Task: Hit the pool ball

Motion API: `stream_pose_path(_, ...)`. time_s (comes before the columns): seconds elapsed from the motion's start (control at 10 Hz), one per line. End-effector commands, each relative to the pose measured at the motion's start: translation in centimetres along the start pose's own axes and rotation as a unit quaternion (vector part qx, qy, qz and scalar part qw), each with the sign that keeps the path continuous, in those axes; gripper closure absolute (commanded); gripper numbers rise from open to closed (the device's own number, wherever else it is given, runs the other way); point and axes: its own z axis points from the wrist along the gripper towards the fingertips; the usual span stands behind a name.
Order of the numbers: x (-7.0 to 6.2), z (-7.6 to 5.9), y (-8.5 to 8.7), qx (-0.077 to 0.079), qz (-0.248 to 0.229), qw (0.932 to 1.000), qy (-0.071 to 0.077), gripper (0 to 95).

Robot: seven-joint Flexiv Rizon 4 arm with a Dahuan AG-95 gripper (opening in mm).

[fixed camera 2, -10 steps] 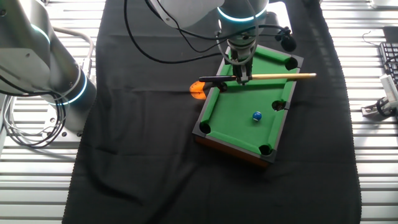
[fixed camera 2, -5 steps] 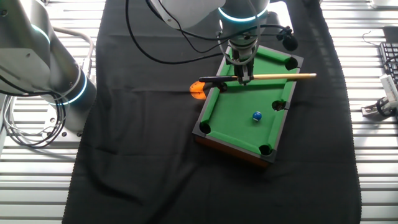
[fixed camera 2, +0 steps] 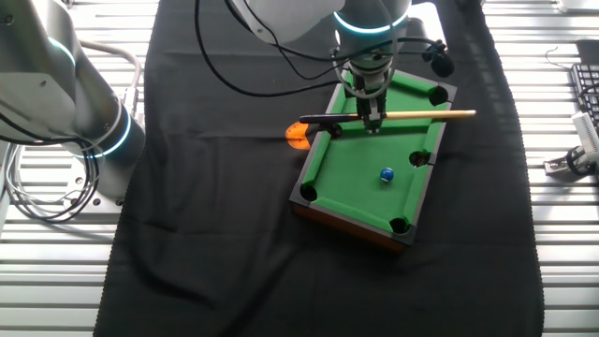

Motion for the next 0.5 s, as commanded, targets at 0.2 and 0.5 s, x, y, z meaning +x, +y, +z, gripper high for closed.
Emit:
stream_pose_path(0.2, -0.5, 0.1, 0.0, -0.003, -0.001, 1.0, 0.001, 57.0)
stream_pose_path(0.5, -1.4, 0.5, 0.0, -0.006, -0.001, 1.0, 0.002, 57.0)
